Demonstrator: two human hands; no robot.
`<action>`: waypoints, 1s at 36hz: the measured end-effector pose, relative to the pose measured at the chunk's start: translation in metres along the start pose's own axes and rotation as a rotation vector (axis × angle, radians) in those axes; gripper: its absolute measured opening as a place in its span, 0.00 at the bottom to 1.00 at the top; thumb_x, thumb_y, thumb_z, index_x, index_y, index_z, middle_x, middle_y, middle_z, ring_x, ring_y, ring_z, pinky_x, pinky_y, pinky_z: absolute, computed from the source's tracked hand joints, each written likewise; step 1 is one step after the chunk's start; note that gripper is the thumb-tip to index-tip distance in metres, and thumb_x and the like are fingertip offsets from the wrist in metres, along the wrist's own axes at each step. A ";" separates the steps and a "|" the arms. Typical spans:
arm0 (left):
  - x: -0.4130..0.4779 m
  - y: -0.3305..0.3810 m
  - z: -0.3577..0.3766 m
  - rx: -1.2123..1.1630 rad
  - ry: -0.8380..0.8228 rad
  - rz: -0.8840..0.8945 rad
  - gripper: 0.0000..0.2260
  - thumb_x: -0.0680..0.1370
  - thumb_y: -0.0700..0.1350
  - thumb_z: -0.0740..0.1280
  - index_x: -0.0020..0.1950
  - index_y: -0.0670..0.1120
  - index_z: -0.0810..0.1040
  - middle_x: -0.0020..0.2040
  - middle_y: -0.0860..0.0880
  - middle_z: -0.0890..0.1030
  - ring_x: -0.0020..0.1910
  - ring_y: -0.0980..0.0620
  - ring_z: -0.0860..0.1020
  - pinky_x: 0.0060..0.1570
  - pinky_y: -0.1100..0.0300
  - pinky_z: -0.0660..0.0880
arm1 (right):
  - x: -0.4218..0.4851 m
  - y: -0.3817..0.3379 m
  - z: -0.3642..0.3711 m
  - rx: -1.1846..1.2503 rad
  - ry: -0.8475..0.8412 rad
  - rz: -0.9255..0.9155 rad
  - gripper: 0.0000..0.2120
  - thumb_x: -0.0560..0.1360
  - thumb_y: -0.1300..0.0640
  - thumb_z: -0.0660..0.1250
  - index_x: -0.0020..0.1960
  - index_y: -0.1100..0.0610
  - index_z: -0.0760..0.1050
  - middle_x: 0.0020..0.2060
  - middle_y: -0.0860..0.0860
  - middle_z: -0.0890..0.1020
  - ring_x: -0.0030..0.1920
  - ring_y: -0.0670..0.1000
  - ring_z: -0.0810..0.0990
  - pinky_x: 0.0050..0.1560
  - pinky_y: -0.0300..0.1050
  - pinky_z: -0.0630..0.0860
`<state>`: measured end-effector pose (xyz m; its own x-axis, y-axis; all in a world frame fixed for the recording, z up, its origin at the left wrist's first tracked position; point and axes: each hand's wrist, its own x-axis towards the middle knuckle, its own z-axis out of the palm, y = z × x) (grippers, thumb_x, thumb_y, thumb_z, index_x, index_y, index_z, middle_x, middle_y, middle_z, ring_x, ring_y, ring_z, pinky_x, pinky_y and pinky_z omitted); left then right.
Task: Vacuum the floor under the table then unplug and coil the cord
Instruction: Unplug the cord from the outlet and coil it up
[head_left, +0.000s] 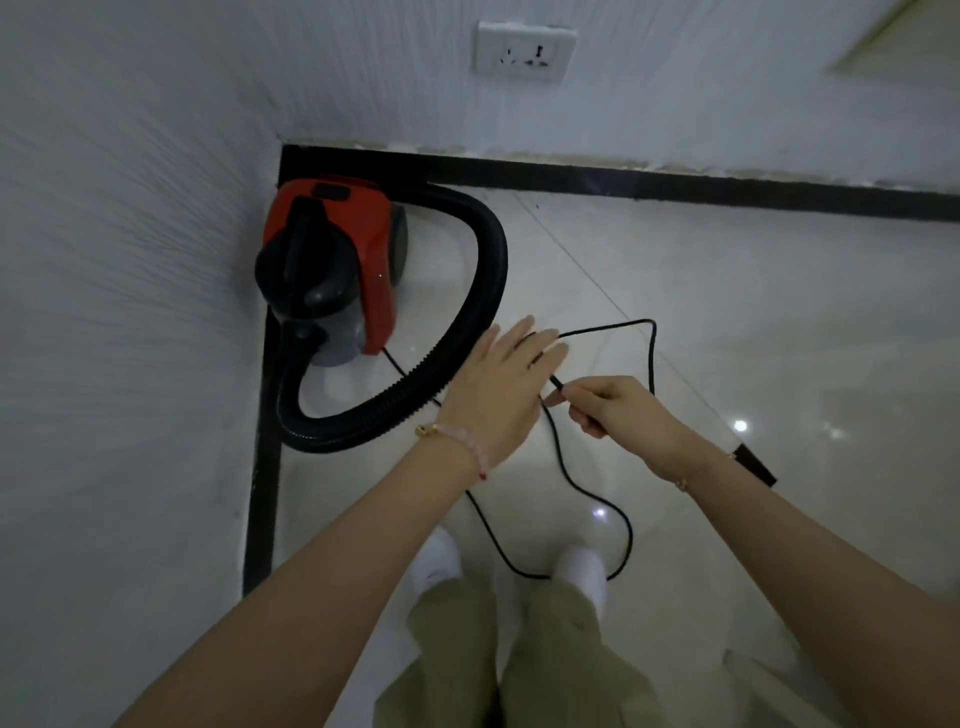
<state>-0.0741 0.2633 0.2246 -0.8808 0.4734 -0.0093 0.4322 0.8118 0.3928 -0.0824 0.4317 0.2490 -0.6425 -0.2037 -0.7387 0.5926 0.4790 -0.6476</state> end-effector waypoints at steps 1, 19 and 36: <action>-0.002 0.005 0.007 0.032 0.005 0.064 0.25 0.63 0.38 0.74 0.60 0.43 0.78 0.60 0.46 0.81 0.64 0.43 0.76 0.65 0.46 0.69 | -0.002 0.002 0.003 0.018 -0.026 0.000 0.14 0.80 0.57 0.59 0.43 0.60 0.80 0.30 0.53 0.72 0.29 0.45 0.67 0.30 0.32 0.65; -0.030 -0.073 0.184 -0.221 -0.220 -0.507 0.12 0.79 0.50 0.55 0.39 0.48 0.72 0.37 0.52 0.75 0.35 0.53 0.71 0.35 0.59 0.67 | 0.110 0.169 -0.034 -0.202 -0.014 -0.096 0.04 0.72 0.56 0.71 0.48 0.51 0.80 0.39 0.46 0.84 0.40 0.39 0.81 0.44 0.33 0.70; -0.042 -0.115 0.175 -0.890 -0.079 -0.865 0.03 0.76 0.38 0.66 0.43 0.45 0.74 0.39 0.45 0.81 0.36 0.50 0.81 0.52 0.51 0.75 | 0.192 0.166 0.028 -0.048 0.076 -0.461 0.12 0.81 0.57 0.58 0.52 0.56 0.81 0.31 0.51 0.74 0.26 0.43 0.69 0.29 0.32 0.70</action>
<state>-0.0526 0.2096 0.0184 -0.7836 -0.0573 -0.6186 -0.5925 0.3682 0.7165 -0.0937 0.4479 -0.0055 -0.8682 -0.3425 -0.3589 0.2151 0.3921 -0.8944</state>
